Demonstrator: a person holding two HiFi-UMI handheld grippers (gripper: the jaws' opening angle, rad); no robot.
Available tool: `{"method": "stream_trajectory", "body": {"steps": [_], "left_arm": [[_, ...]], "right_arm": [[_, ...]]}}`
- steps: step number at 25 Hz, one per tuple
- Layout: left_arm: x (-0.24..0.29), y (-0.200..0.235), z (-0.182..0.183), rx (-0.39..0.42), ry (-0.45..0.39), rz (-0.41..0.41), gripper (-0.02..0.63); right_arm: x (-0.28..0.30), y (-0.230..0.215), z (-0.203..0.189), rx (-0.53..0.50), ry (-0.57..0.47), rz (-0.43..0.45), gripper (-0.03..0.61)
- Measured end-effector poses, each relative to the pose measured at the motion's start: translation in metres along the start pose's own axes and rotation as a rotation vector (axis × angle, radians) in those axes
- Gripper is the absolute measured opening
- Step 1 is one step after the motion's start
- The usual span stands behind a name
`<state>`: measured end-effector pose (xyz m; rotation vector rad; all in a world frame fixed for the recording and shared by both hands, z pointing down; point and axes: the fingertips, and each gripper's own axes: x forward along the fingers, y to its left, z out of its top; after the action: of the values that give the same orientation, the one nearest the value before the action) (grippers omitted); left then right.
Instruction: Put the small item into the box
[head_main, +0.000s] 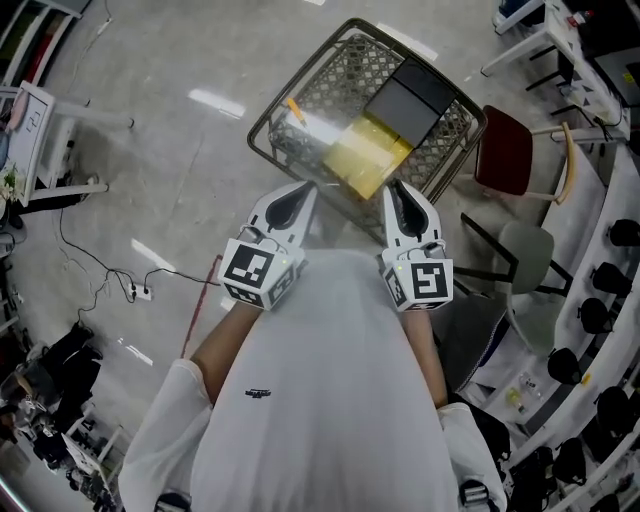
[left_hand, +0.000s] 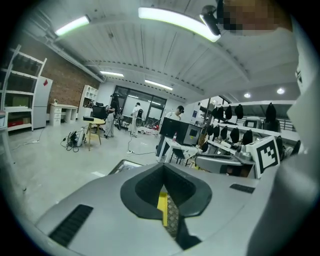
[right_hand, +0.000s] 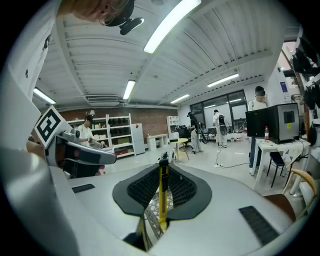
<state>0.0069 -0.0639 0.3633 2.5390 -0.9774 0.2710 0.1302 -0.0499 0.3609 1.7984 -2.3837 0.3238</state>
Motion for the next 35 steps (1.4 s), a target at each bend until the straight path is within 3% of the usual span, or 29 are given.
{"method": "stream_trajectory", "body": {"steps": [8, 18, 35], "left_arm": [[0.016, 0.016, -0.01, -0.024, 0.005, 0.051, 0.002], [0.037, 0.025, -0.011, -0.029, -0.012, 0.081, 0.002], [0.072, 0.052, -0.045, -0.085, 0.04, 0.143, 0.002]], "right_arm": [[0.032, -0.013, -0.012, -0.052, 0.017, 0.065, 0.043], [0.088, -0.039, -0.071, -0.084, 0.066, 0.099, 0.043], [0.178, -0.057, -0.226, -0.074, 0.393, 0.197, 0.043]]}}
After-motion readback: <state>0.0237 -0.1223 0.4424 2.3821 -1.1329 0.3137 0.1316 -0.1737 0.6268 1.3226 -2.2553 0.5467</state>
